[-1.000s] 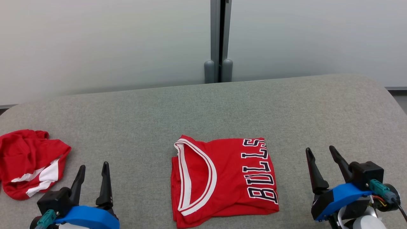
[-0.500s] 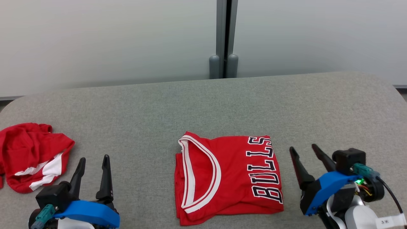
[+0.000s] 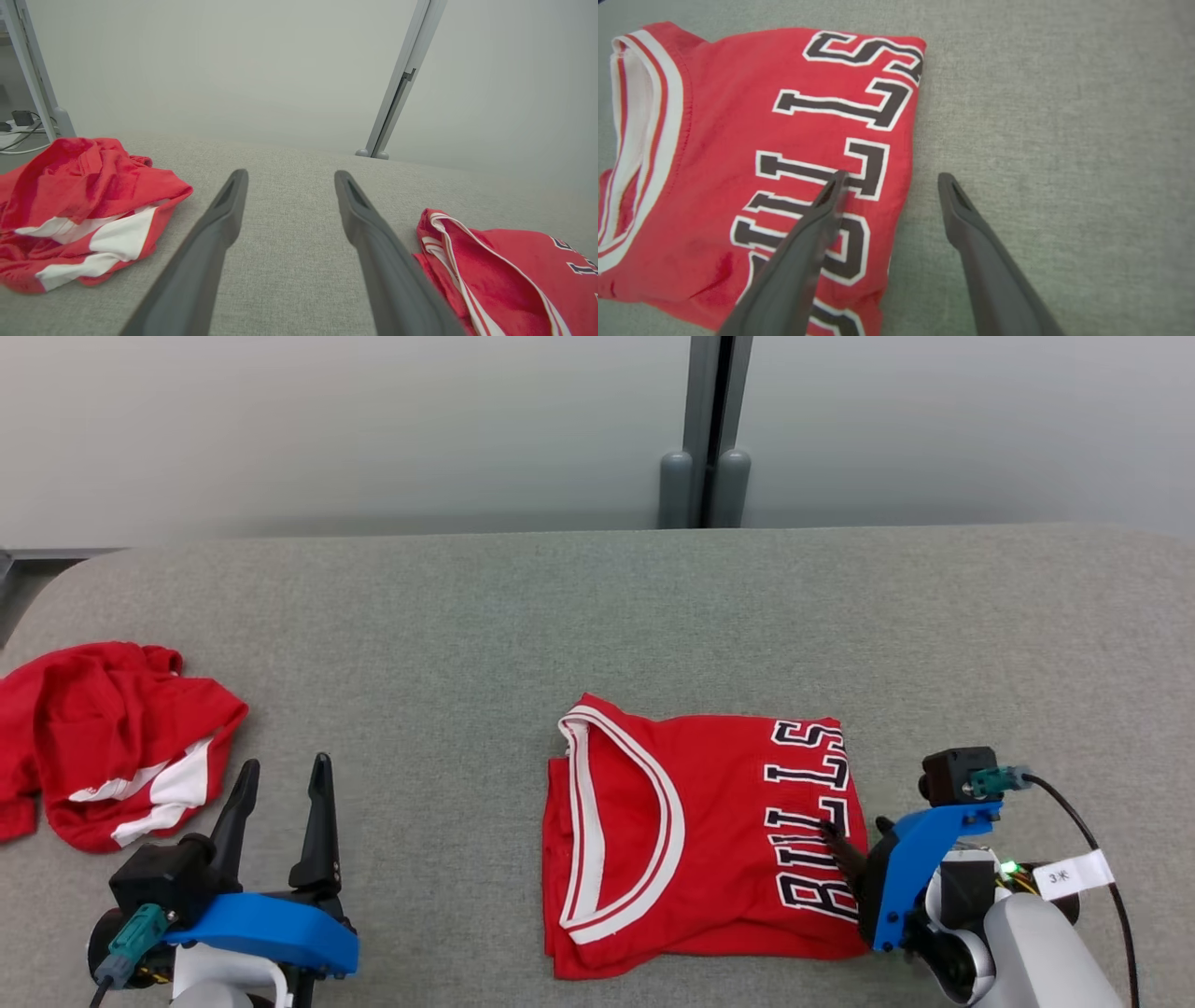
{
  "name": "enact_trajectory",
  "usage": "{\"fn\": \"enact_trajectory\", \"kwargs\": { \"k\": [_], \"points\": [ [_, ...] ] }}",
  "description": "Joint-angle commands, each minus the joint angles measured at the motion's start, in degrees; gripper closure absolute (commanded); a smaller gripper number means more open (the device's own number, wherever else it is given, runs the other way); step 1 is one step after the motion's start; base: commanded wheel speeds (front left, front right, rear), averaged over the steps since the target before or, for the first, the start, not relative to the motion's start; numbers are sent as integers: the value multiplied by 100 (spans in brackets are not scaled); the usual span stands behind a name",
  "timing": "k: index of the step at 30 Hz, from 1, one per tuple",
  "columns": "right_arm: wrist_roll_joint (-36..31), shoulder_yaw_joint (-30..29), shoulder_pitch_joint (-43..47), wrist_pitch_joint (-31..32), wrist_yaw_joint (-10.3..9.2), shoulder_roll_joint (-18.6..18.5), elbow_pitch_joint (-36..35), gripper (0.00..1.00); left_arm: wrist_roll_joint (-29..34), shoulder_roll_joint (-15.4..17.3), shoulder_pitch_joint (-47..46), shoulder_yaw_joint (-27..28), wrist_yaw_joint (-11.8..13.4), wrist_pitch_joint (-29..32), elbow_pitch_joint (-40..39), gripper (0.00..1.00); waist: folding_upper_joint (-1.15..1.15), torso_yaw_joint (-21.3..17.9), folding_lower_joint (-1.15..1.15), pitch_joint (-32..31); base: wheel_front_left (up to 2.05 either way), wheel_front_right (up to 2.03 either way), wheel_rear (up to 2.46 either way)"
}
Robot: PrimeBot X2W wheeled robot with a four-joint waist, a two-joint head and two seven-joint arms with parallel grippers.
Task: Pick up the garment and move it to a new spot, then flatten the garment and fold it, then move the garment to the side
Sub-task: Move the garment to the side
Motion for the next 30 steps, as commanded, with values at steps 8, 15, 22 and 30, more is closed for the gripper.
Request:
{"fn": "enact_trajectory", "kwargs": {
  "k": [8, 15, 22, 30],
  "points": [
    [116, 394, -394, 356, 11, 35, 1300, 0, 41, -11, -206, -33, -52, -48, 70, 0, 0, 170, 0, 166, 0, 0, 0],
    [161, 907, -712, 189, 13, 24, 1216, 100, -2, -13, -160, 18, -21, -97, 109, 0, 0, 34, 0, 180, 0, 0, 0],
    [44, 2203, -1573, 568, 1, -1135, 347, 100, -23, 63, -16, 176, 42, -158, -81, 0, 0, -576, 0, 379, 0, 0, 0],
    [380, 3032, -2536, 533, 1, -2929, -244, 100, 58, 91, -185, 351, 153, -194, -515, 0, 0, -1286, 0, 948, 0, 0, 0]
  ]
}}
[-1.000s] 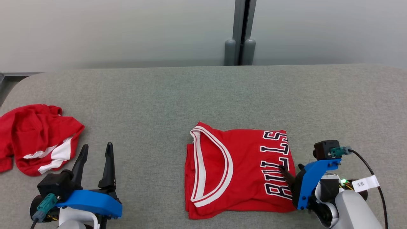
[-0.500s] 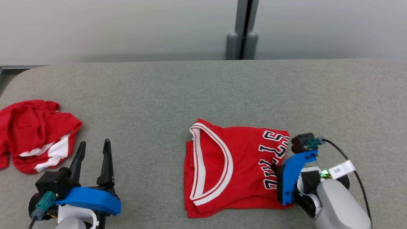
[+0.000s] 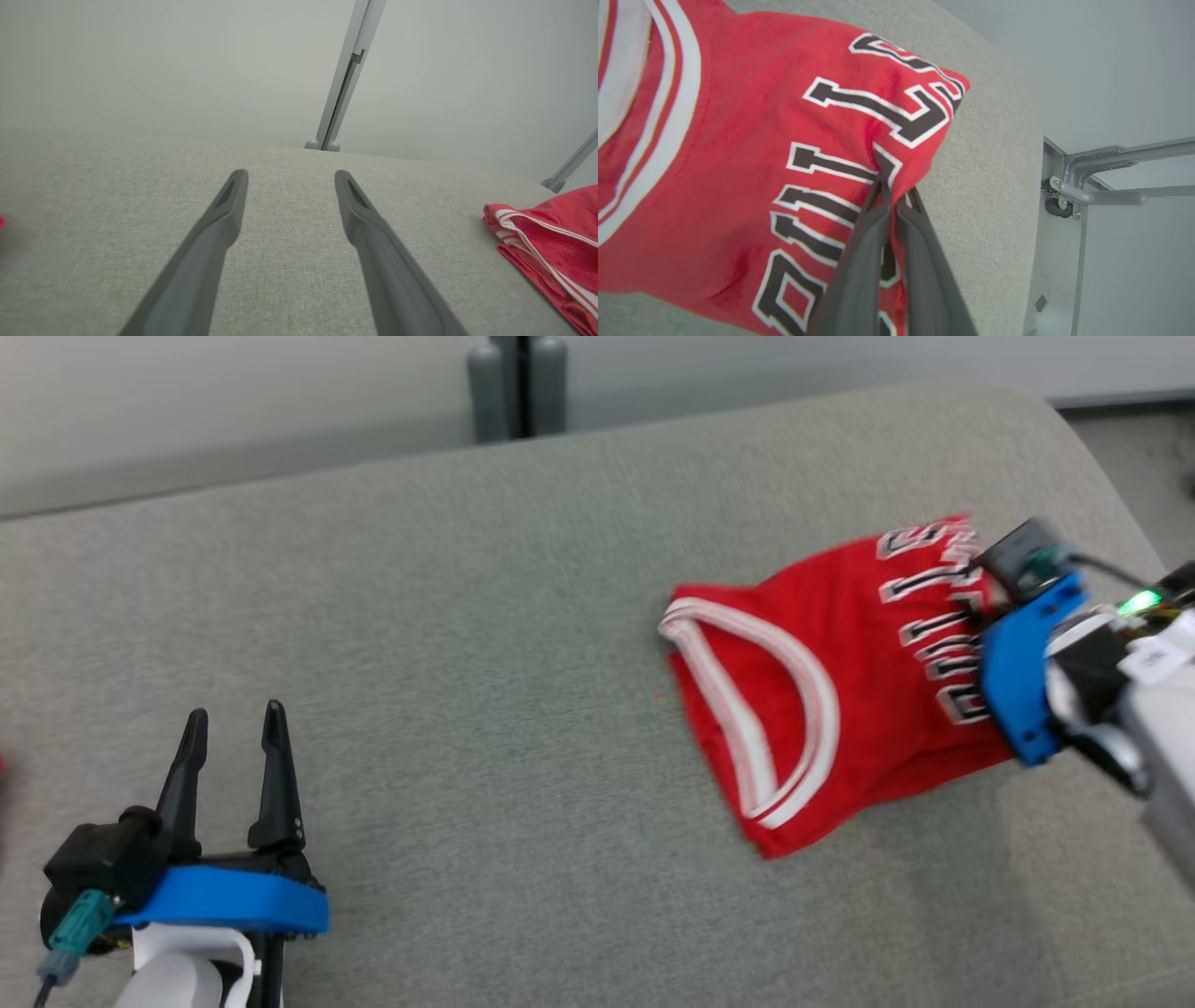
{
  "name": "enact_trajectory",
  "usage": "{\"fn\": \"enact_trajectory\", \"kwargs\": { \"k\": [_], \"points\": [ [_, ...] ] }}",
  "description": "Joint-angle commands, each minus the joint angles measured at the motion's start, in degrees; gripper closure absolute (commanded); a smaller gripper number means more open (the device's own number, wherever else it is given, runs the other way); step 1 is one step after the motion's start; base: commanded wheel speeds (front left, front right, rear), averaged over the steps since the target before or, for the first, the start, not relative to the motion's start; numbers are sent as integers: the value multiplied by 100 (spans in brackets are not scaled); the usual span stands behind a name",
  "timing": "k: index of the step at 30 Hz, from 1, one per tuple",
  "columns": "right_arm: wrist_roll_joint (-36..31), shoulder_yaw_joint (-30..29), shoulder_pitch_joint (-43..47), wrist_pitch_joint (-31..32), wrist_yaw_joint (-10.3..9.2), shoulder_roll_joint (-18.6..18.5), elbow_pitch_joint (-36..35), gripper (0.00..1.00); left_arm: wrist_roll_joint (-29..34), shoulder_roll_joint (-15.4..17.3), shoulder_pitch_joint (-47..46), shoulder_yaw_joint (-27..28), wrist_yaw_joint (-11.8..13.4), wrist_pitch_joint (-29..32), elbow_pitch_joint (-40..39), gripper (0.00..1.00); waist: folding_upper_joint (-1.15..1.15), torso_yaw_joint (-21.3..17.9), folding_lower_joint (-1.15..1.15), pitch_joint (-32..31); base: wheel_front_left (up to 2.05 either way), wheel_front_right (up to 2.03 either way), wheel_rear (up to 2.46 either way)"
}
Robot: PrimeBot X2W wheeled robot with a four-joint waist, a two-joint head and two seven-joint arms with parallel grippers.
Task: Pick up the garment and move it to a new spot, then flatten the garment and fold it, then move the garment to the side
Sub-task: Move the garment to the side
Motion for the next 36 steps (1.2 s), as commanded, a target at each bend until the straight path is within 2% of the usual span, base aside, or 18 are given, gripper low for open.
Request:
{"fn": "enact_trajectory", "kwargs": {
  "k": [1, 5, 11, 16, 24, 25, 27, 28, 36],
  "points": [
    [39, 50, -228, -141, -1, -358, 37, 100, 64, 54, -154, 17, 18, -12, -99, 0, 0, -112, -1, 178, 0, 0, 0],
    [-75, 213, -537, -472, -1, -920, 181, 100, 152, 156, -397, -12, 18, 47, -284, 0, 0, -268, -1, 591, 0, 0, 0],
    [-341, 33, -821, -970, -1, -1306, 573, 100, 289, 318, -733, -75, -26, 200, -490, 0, 0, -336, -1, 1058, 0, 0, 0],
    [-641, -480, -891, -1370, -1, -1322, 1119, 100, 402, 403, -968, -140, -41, 315, -621, 0, 0, -296, -1, 1315, 0, 0, 0],
    [-1214, -1265, -824, -1630, -1, -1005, 1725, 100, 396, 476, -1031, -193, -71, 359, -576, 0, 0, -248, -1, 1267, 0, 0, 0],
    [-1238, -1323, -788, -1639, -1, -940, 1763, 70, 385, 465, -999, -202, -65, 350, -550, 0, 0, -240, -1, 1228, 0, 0, 0],
    [-1312, -1453, -714, -1688, -1, -843, 1819, 39, 359, 424, -919, -209, -48, 317, -498, 0, 0, -228, -1, 1129, 0, 0, 0],
    [-1351, -1569, -693, -1708, -1, -802, 1852, 0, 344, 412, -874, -210, -37, 299, -473, 0, 0, -227, -1, 1080, 0, 0, 0],
    [-1479, -1880, -246, -2249, -1, -263, 1615, 0, 221, 182, -488, -263, -41, 132, -159, 0, 0, -103, -1, 303, 0, 0, 0]
  ]
}}
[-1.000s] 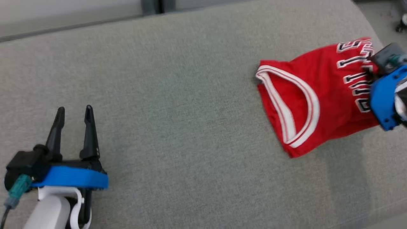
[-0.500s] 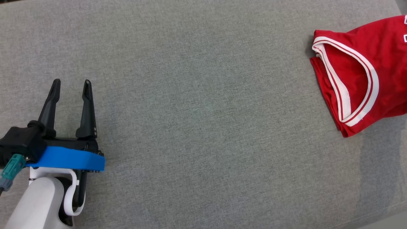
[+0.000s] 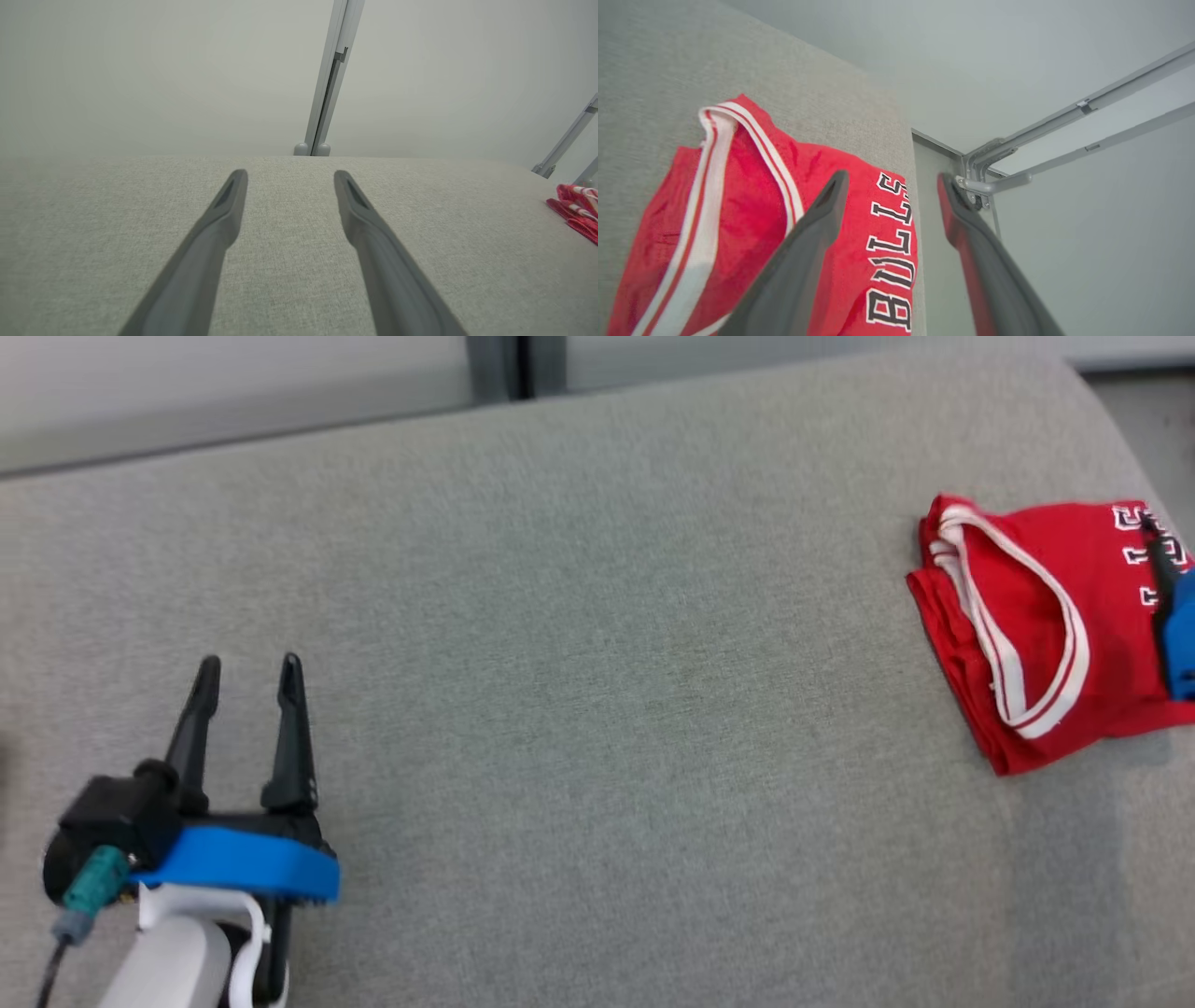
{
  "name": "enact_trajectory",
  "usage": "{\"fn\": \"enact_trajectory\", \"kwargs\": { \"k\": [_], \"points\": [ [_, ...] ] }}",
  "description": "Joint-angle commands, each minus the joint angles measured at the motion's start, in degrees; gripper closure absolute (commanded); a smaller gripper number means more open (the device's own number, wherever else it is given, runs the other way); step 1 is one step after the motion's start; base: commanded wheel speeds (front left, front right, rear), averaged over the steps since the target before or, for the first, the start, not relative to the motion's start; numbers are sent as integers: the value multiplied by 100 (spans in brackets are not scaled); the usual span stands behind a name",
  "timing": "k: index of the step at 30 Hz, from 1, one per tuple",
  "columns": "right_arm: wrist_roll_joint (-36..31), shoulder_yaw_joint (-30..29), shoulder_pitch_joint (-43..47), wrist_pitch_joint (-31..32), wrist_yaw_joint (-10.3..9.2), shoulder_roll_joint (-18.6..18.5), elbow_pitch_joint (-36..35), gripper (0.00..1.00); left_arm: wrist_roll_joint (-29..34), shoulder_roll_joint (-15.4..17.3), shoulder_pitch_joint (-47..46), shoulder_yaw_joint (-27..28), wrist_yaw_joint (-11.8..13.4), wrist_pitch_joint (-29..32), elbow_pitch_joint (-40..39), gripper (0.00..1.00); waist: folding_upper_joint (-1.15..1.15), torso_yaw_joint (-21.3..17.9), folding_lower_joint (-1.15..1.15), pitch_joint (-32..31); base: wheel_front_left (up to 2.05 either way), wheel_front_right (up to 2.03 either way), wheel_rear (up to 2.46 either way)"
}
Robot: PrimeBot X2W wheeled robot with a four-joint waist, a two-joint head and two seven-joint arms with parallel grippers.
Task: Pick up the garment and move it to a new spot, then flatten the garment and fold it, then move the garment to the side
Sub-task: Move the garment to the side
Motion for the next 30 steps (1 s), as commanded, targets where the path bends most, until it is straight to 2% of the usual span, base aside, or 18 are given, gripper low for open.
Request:
{"fn": "enact_trajectory", "kwargs": {
  "k": [1, 9, 14, 18, 24, 30],
  "points": [
    [97, -63, 201, -142, -1, 137, -99, 0, -33, -49, 126, -25, 11, -44, 55, 0, 0, -46, 1, -227, 0, 0, 0],
    [578, -685, 1548, -976, -1, 1027, -1155, 0, -101, -300, 640, -99, 14, -142, 370, 0, 0, 305, 1, -1091, 0, 0, 0],
    [706, -786, 2598, -1151, 0, 1489, -2099, 0, -122, -376, 989, -45, 73, -171, 417, 0, 0, 451, 1, -1456, 0, 0, 0],
    [548, -905, 3262, -1192, 0, 1872, -2636, 0, -181, -381, 1212, 5, 81, -185, 435, 0, 0, 534, 1, -1643, 0, 0, 0],
    [418, -1359, 3935, -1488, 0, 2489, -3012, 0, -222, -407, 1382, 53, 110, -194, 448, 0, 0, 698, 1, -1808, 0, 0, 0],
    [315, -1493, 4242, -1640, 0, 2790, -3081, 0, -239, -425, 1338, 49, 73, -199, 511, 0, 0, 821, 1, -1871, 0, 0, 0]
  ]
}}
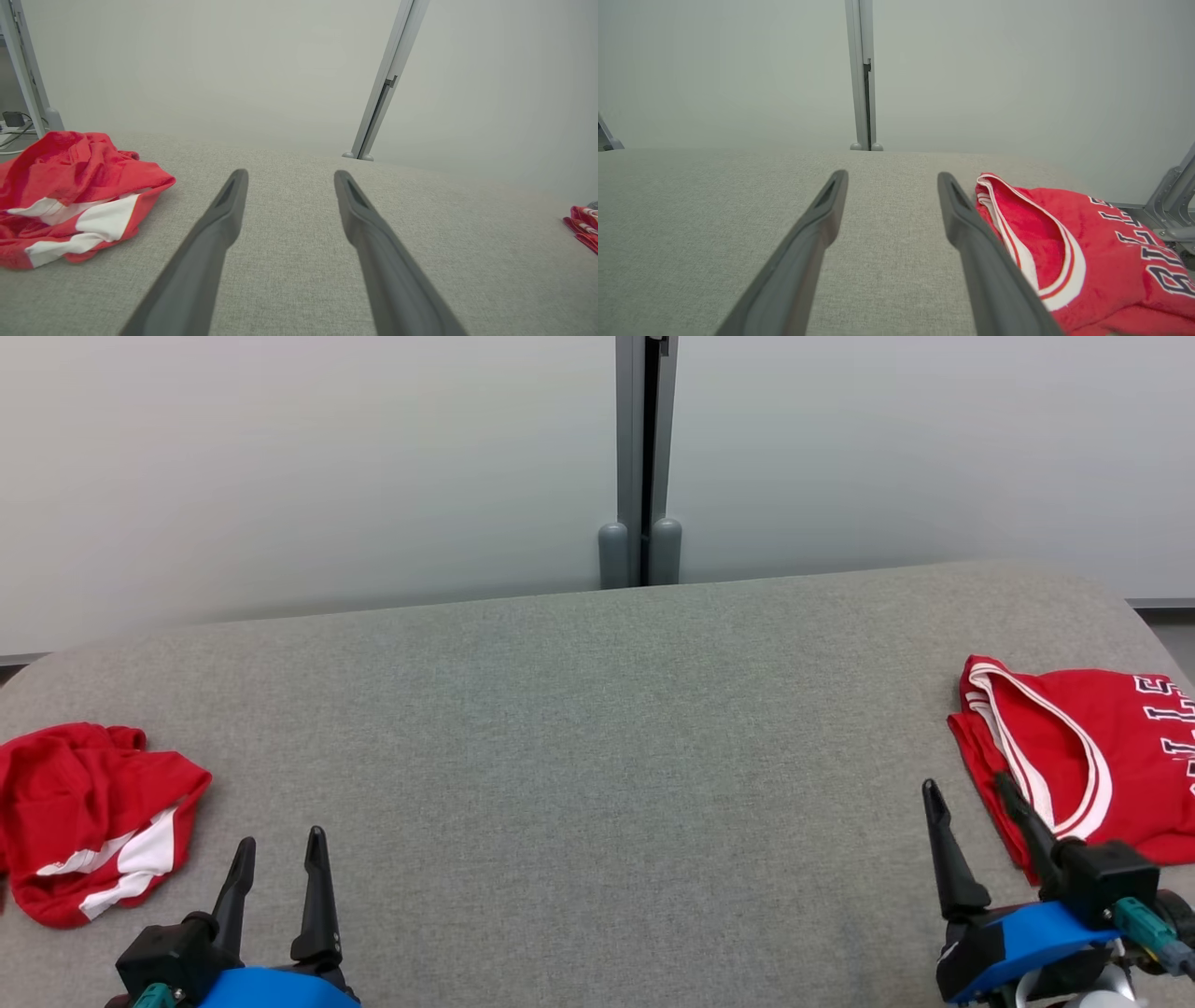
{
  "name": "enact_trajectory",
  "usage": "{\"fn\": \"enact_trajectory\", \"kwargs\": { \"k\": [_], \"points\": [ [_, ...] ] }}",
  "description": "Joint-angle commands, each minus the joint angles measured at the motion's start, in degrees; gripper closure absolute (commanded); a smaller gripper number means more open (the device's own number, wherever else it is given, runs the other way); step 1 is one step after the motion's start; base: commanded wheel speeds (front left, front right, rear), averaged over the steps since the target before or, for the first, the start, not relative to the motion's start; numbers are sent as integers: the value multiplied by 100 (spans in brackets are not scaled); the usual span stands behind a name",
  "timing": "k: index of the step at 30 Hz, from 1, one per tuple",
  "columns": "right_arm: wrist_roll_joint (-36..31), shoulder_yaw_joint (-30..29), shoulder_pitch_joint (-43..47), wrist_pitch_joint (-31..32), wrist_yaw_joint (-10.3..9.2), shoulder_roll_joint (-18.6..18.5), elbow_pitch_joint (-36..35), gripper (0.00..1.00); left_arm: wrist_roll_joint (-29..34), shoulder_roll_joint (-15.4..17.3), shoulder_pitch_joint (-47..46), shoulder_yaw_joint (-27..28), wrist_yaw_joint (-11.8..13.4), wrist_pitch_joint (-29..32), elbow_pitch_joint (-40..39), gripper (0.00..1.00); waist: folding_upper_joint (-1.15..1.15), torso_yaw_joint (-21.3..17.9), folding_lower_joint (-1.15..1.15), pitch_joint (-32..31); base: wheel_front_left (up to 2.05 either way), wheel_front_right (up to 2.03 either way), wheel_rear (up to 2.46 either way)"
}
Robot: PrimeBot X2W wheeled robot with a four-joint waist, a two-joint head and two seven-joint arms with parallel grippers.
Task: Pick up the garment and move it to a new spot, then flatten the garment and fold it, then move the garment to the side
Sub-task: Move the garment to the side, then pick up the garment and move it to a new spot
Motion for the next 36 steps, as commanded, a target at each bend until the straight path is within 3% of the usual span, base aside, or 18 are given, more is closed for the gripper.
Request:
{"fn": "enact_trajectory", "kwargs": {
  "k": [1, 12, 21, 36],
  "points": [
    [-32, -6, 107, -26, 1, 76, -31, 0, -31, -17, -50, 2, -21, -33, 21, 0, 0, 14, 0, -5, 0, 0, 0],
    [4, 109, 66, 88, 1, 135, 44, 0, -27, 1, -135, -46, -29, -18, 127, 0, 0, 1, 0, 15, 0, 0, 0],
    [11, 176, 101, 49, 1, 142, 135, 0, 27, 18, -238, -137, -43, 40, 176, 0, 0, 235, 0, 13, 0, 0, 0],
    [32, 211, 141, -10, 1, 217, 249, 0, 55, 253, -35, -94, 110, 149, -33, 0, 0, 1544, 0, -49, 0, 0, 0]
  ]
}}
